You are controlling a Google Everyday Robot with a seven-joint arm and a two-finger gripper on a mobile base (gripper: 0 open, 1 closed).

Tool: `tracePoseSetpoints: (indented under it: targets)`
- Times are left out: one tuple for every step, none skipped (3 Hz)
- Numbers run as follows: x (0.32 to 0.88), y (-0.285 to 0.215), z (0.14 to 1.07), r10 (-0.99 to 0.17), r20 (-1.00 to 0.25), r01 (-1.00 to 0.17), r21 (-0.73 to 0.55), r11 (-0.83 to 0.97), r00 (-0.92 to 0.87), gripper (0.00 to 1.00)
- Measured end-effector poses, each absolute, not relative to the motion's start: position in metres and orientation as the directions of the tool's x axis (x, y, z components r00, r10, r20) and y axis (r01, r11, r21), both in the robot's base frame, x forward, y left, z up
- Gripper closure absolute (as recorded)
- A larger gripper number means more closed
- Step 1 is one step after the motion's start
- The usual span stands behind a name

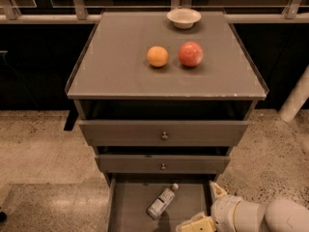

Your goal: Pick blue plastic bottle from bottom drawer and place on counter

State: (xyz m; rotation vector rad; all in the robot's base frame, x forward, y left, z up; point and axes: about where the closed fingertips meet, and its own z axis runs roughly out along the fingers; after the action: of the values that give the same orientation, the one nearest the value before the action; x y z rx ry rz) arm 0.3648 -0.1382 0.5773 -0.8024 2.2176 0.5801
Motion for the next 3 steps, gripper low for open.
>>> tracePoseSetpoints:
  targets:
    - [0.373,-0.148,0.572,-0.334,-0.757,-0.66,0.168,0.732,-0.562,0.0]
    - [0.405,-0.158,0.542,-0.31,-0.779,-0.675,0.188,0.713,-0.545,0.0]
    - [0.443,-0.154,0.496,-0.26,-0.792,-0.686,0.255,0.681,-0.552,0.0]
